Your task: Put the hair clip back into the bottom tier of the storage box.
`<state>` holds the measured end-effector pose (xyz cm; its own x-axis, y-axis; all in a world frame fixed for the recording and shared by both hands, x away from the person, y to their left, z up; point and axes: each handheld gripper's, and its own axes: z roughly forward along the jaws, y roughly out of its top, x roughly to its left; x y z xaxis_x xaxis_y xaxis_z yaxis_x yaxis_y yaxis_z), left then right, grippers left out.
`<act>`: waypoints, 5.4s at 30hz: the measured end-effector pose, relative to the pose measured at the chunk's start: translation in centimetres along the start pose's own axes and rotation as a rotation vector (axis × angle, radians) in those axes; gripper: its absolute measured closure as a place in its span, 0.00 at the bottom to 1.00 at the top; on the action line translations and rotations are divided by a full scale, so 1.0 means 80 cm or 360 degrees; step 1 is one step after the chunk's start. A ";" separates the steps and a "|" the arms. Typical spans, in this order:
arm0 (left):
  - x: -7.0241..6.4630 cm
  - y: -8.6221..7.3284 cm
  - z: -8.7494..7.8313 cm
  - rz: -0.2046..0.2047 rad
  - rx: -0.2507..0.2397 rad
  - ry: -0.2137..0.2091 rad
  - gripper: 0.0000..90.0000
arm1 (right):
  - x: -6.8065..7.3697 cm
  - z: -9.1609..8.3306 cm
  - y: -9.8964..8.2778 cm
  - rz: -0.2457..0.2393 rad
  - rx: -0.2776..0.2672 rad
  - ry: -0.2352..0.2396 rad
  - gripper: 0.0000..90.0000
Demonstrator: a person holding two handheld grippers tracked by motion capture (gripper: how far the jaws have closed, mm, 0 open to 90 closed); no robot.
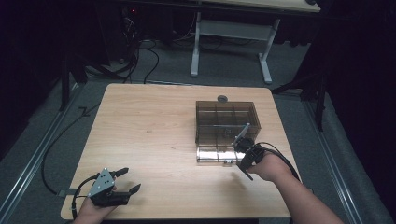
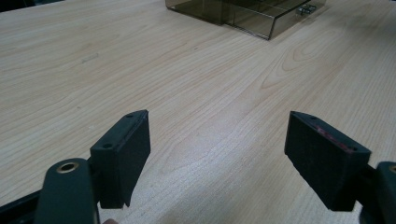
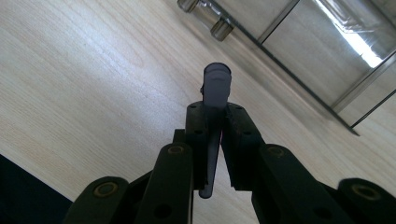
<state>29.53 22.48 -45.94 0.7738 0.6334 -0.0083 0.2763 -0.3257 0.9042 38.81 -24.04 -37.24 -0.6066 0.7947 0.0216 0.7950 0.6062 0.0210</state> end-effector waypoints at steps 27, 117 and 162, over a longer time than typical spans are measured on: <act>0.000 0.000 0.000 0.0002 0.0000 -0.0005 0.26 | -0.011 -0.018 0.047 -0.0080 -0.0028 -0.0055 0.90; 0.001 0.000 -0.001 -0.0011 0.0000 -0.0016 0.25 | -0.019 0.043 0.112 -0.0212 -0.0021 -0.0031 0.90; 0.001 0.000 0.000 -0.0006 0.0001 -0.0016 0.25 | -0.013 0.005 0.081 -0.0062 -0.0098 0.0001 0.84</act>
<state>29.58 22.53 -45.94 0.7785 0.6274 -0.0163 0.2796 -0.3235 0.9040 44.61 -20.93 -37.54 -0.6372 0.7705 0.0204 0.7690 0.6337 0.0835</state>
